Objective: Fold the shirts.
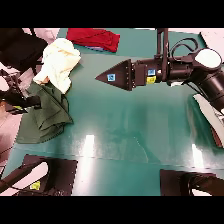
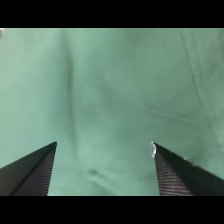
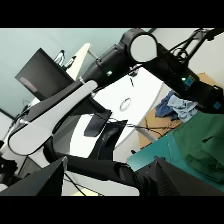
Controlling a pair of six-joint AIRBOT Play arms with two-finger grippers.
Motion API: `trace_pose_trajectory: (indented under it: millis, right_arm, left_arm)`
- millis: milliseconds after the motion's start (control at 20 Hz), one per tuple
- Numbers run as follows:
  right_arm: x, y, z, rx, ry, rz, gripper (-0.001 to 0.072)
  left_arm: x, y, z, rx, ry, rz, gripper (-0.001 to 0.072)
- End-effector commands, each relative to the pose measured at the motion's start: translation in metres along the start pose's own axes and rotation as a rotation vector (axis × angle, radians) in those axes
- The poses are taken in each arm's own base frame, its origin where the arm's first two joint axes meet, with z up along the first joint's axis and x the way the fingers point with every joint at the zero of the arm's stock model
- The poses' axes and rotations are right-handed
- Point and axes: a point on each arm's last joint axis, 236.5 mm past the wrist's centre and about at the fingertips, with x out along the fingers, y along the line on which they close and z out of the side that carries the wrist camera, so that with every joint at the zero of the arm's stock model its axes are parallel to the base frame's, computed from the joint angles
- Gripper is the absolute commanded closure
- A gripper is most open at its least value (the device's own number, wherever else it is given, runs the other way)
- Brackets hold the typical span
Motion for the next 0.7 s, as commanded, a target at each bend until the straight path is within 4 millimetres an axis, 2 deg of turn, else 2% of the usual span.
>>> trace_pose_trajectory:
  millis: [0, 150, 200, 300, 350, 400, 500, 600, 650]
  right_arm:
    - [0.000, 0.002, -0.004, 0.019, 0.016, 0.013, 0.0086]
    - [0.000, 0.005, -0.008, 0.032, 0.035, 0.026, 0.0087]
    - [0.000, 0.006, -0.009, 0.032, 0.040, 0.030, 0.0087]
    - [0.000, 0.006, -0.010, 0.032, 0.043, 0.031, 0.0087]
    - [0.000, 0.005, -0.009, 0.032, 0.040, 0.029, 0.0087]
    - [0.000, 0.004, -0.007, 0.034, 0.032, 0.024, 0.0087]
    - [-0.002, 0.003, -0.006, 0.040, 0.026, 0.018, 0.0089]
    - [-0.010, -0.002, 0.001, 0.037, 0.008, 0.001, 0.0106]
    - [-0.019, -0.005, 0.008, 0.031, -0.016, -0.016, 0.0181]
  left_arm:
    - [0.035, -0.010, -0.010, 0.002, 0.076, -0.065, -0.0013]
    - [0.056, -0.003, -0.002, 0.042, 0.078, -0.033, -0.0013]
    - [0.064, -0.017, 0.001, 0.037, 0.076, -0.088, -0.0013]
    - [0.074, -0.076, -0.014, 0.019, 0.172, -0.338, 0.0002]
    - [0.071, -0.105, -0.019, 0.025, 0.208, -0.468, 0.0410]
    - [0.060, -0.128, -0.017, 0.010, 0.207, -0.581, 0.0675]
    - [0.021, -0.161, 0.002, -0.026, 0.147, -0.753, 0.0678]
    - [-0.027, -0.185, 0.007, 0.056, 0.087, -0.842, 0.0679]
    - [-0.051, -0.204, -0.001, 0.121, 0.088, -0.891, 0.0679]
